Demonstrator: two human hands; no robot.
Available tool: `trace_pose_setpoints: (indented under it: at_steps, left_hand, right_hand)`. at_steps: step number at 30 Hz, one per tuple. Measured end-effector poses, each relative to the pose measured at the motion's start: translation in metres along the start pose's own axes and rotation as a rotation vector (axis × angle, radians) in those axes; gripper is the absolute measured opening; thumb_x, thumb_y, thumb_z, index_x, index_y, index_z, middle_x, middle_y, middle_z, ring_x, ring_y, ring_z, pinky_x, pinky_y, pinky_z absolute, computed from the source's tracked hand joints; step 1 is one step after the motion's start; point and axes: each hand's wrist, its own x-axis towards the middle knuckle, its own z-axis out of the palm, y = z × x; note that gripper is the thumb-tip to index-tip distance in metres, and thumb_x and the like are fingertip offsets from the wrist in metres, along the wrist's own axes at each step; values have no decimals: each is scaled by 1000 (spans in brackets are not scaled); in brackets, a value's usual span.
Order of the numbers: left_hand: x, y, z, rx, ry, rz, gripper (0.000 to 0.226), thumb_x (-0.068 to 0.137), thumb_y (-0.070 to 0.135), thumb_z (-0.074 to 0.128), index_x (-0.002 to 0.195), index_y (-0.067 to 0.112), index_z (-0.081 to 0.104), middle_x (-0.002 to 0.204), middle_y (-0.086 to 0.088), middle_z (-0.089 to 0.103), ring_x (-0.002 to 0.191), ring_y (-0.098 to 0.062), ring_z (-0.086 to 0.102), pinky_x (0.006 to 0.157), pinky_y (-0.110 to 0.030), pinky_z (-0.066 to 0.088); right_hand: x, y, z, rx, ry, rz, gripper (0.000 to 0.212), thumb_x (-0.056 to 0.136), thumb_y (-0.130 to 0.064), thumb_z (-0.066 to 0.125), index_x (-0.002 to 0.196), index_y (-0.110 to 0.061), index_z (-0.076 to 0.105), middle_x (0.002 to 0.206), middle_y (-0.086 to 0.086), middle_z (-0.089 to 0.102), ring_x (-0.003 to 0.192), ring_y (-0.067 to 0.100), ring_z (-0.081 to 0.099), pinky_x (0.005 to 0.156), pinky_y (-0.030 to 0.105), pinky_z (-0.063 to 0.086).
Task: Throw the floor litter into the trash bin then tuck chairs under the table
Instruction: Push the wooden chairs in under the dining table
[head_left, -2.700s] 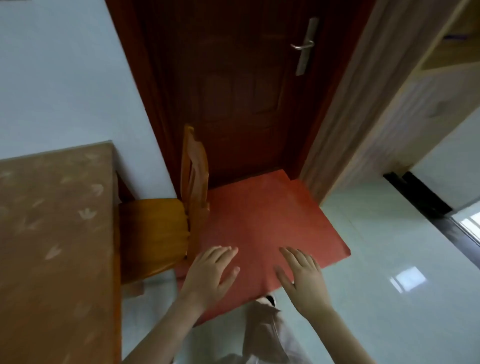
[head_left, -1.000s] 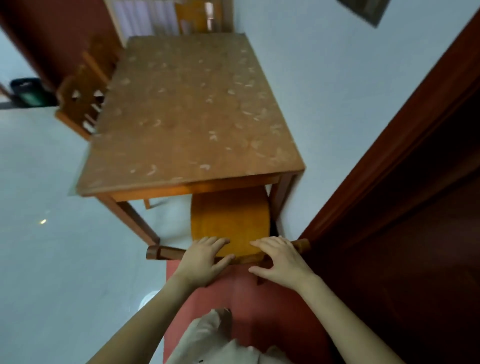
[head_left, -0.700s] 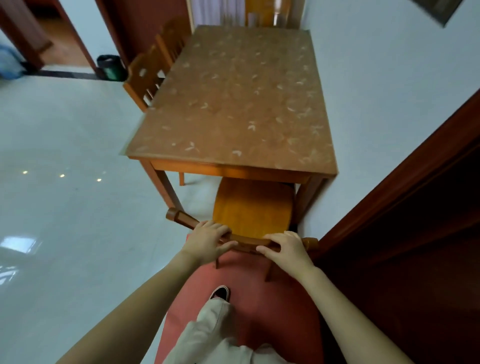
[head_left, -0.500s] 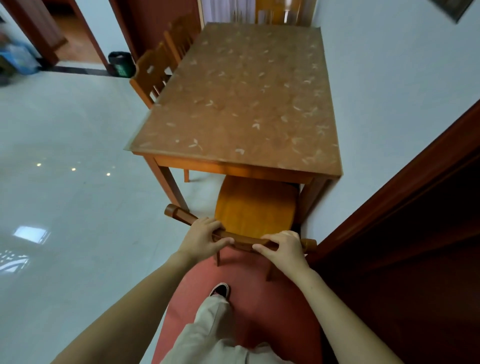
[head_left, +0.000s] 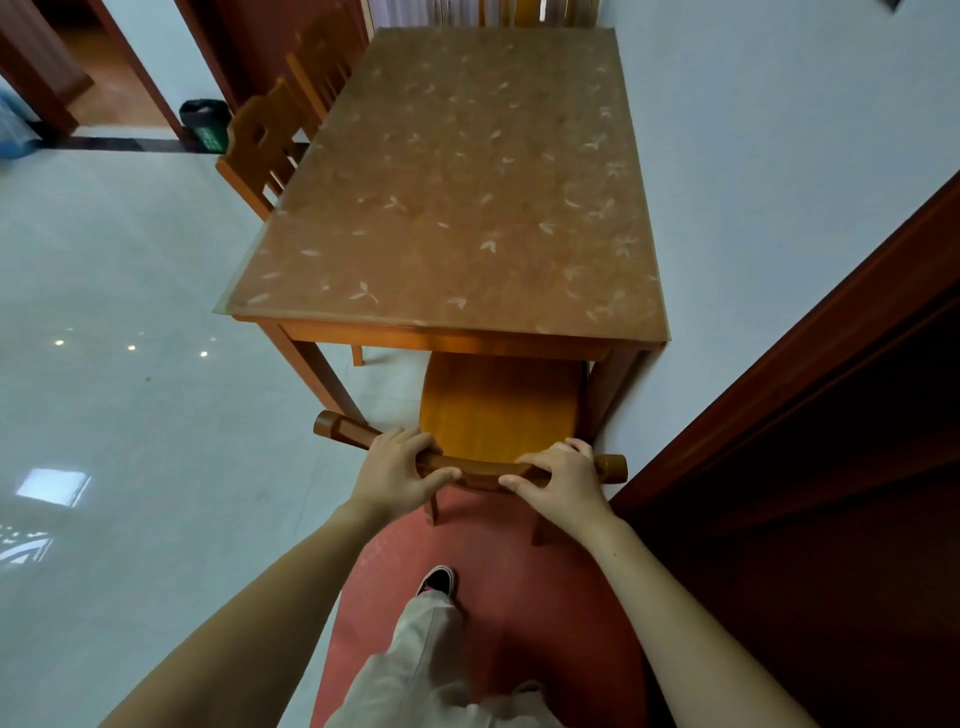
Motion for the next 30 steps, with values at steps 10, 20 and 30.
trace_pose_setpoints:
  at_steps: [10, 20, 30]
  left_hand:
    - [31, 34, 12, 9, -5, -60, 44, 79, 64, 61, 85, 21, 63, 80, 6, 57, 81, -16, 47, 76, -35, 40]
    - [27, 17, 4, -73, 64, -110, 57, 66, 80, 58, 71, 24, 54, 69, 10, 51, 72, -11, 45, 67, -32, 40]
    - [56, -2, 12, -141, 24, -122, 57, 61, 87, 53, 69, 31, 47, 72, 15, 49, 81, -11, 40, 75, -31, 24]
  right_hand:
    - [38, 36, -33, -57, -145, 82, 46, 77, -66, 66, 105, -31, 75, 94, -9, 67, 105, 19, 53, 103, 38, 36]
    - [19, 23, -12, 33, 196, 115, 30, 73, -57, 74, 87, -31, 76, 88, -21, 67, 91, -6, 43, 99, 30, 23]
    - [41, 31, -10, 65, 225, 74, 49, 68, -76, 58, 85, -33, 75, 81, -25, 62, 88, -6, 41, 93, 30, 25]
